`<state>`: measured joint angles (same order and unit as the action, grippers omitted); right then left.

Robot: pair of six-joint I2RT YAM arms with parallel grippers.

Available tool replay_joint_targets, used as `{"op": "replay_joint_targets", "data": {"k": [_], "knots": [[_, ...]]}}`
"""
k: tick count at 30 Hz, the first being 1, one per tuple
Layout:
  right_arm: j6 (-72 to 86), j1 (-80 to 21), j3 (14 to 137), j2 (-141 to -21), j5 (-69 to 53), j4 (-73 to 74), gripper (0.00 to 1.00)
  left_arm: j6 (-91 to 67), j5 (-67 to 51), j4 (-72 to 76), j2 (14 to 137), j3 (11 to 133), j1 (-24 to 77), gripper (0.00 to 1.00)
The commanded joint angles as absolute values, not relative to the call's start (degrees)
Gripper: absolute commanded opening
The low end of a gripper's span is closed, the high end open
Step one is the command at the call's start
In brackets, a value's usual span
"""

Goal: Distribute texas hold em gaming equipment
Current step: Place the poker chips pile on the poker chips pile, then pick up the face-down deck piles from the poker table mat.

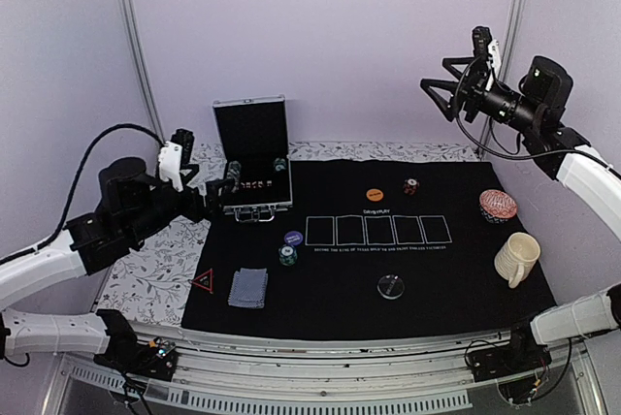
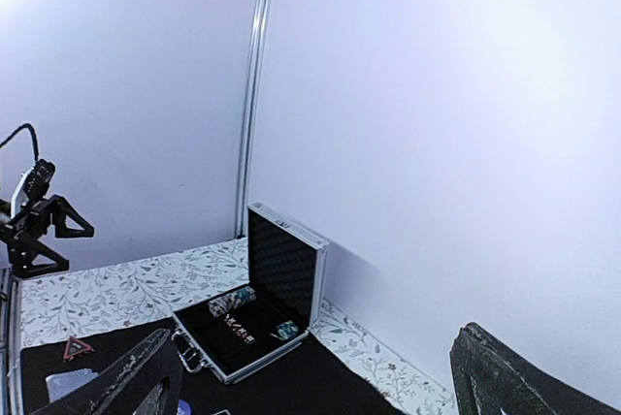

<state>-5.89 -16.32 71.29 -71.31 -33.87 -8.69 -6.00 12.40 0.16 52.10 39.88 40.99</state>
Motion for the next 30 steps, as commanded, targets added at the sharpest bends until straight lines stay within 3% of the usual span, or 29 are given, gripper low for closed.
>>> {"op": "replay_joint_targets", "data": {"k": [1, 5, 10, 14, 18, 23, 30], "knots": [[-1.22, -16.24, 65.47, -66.37, -35.42, -10.02, 0.99, -25.04, 17.41, 24.77, 42.29, 24.93, 41.3, 0.98], [2.74, -17.04, 61.4, -63.64, -33.89, -9.22, 0.99, -27.65, 9.91, 41.86, 33.11, 11.63, 41.15, 0.98], [1.94, -24.46, 61.18, -63.63, -20.51, 0.31, 0.99, -30.1, 17.75, -1.47, 40.08, 28.61, 42.74, 0.98], [3.53, -31.23, 61.58, -65.29, -2.42, 7.86, 0.99, -37.27, 26.77, -22.45, 52.88, 37.8, 49.5, 0.98], [6.99, -36.12, 61.85, -68.66, 7.65, 15.71, 0.99, -44.39, 28.17, -32.96, 66.03, 43.54, 57.51, 0.98], [10.38, -39.95, 60.55, -70.56, 10.15, 19.31, 0.99, -47.5, 22.22, -41.57, 78.91, 48.88, 59.81, 0.98], [11.24, -41.31, 57.38, -71.6, 9.17, 18.21, 0.99, -46.95, 18.4, -34.55, 79.42, 46.01, 61.25, 0.98]]}}
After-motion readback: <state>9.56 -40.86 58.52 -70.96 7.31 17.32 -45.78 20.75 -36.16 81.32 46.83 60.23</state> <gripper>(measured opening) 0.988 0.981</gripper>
